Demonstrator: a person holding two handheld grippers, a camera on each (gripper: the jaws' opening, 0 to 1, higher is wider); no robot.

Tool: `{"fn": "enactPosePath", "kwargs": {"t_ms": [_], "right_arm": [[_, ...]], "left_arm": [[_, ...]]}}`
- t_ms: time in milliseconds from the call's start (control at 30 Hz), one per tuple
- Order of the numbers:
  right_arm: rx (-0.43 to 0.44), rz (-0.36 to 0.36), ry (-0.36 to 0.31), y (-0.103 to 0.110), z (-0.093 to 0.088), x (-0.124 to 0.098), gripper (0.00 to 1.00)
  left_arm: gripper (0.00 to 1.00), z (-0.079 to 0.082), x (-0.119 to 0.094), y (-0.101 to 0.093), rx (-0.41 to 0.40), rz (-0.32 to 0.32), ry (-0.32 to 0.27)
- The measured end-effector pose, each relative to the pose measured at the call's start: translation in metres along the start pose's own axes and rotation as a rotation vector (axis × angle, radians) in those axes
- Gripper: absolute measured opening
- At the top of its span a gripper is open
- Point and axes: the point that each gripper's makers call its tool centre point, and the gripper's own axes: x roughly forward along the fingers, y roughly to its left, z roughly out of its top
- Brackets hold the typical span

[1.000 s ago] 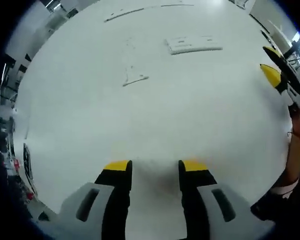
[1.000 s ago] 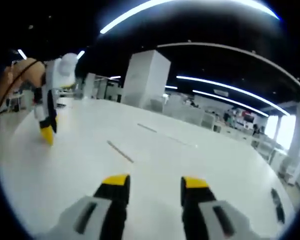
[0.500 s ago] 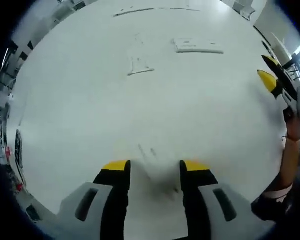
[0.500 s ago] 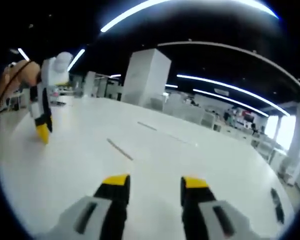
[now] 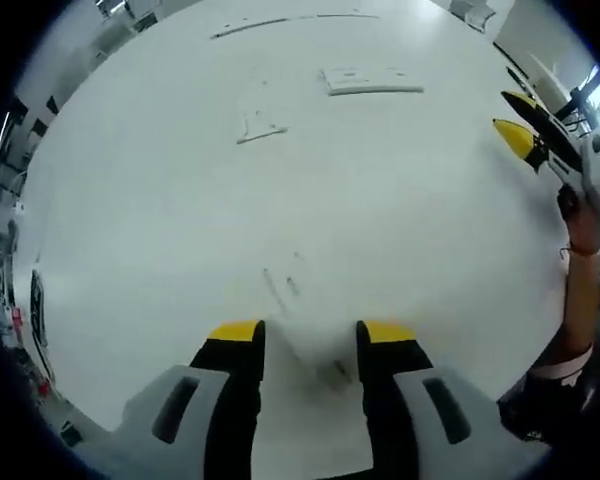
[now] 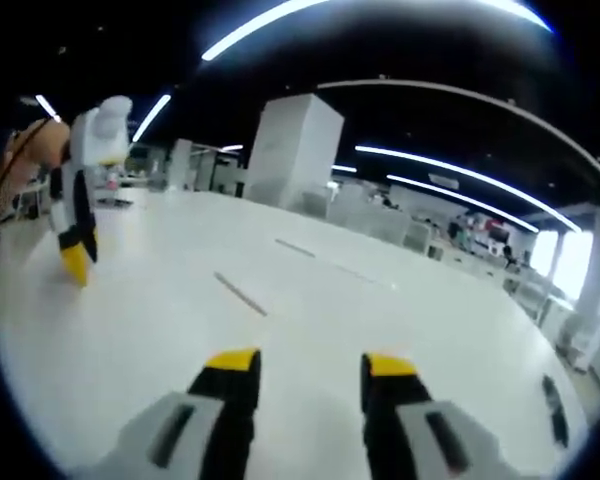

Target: Locate the socket holder cover, grip the socket holder cover, clip it into the socket holder slot.

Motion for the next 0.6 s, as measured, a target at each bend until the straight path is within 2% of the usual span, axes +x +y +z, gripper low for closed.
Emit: {"fn": "enactPosePath", "kwargs": {"t_ms": [367,600], "right_arm": [[0.004,0.0,0.001,0.0,0.0,0.0,0.42],[0.005,0.0,0.002,-0.002,0.0,0.001,0.42]], "left_arm": [[0.34,-0.005,0.001,-0.002,0.065,-0.016,0.0],[0.29,0.012,0.003,-0.001,0.134,-0.034,0.002]]}}
